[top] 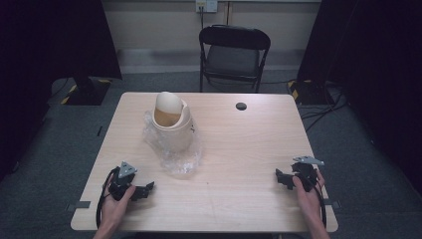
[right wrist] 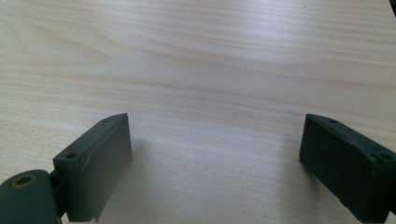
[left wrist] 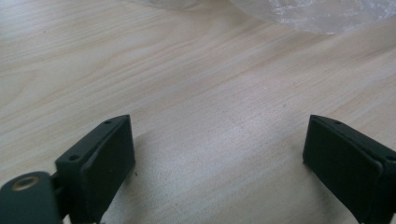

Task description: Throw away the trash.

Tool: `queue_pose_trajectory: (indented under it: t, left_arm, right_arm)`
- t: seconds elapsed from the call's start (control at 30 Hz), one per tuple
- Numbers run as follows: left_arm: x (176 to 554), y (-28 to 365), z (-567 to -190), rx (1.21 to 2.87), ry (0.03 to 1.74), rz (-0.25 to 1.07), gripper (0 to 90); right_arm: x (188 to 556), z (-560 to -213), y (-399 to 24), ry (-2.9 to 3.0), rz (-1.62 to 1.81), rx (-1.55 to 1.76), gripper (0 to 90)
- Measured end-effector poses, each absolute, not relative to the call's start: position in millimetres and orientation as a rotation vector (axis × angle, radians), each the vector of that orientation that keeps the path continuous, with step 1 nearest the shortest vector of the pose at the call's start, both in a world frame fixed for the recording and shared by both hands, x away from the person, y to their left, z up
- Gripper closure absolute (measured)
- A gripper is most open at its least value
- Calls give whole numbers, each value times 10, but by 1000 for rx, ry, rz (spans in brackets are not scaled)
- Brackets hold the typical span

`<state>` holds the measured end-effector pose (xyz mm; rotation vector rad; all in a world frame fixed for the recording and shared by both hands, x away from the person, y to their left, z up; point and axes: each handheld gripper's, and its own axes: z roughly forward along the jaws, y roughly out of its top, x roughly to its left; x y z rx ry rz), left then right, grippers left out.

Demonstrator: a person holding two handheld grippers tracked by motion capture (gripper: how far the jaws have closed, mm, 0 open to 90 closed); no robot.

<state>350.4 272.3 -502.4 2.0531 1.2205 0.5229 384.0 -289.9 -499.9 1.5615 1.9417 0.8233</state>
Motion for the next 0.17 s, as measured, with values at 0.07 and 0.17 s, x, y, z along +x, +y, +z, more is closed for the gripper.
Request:
queue_pose_trajectory:
  t: [0.07,0.17]
  left_arm:
    - [3507,2724,-5023,2056,1222,522,54]
    - [3508,2725,-5023,2057,1221,522,54]
  right_arm:
    - [3840,-4999,-2899,1941,823,1561,84]
    - [3840,-5000,-2899,1942,824,1561,84]
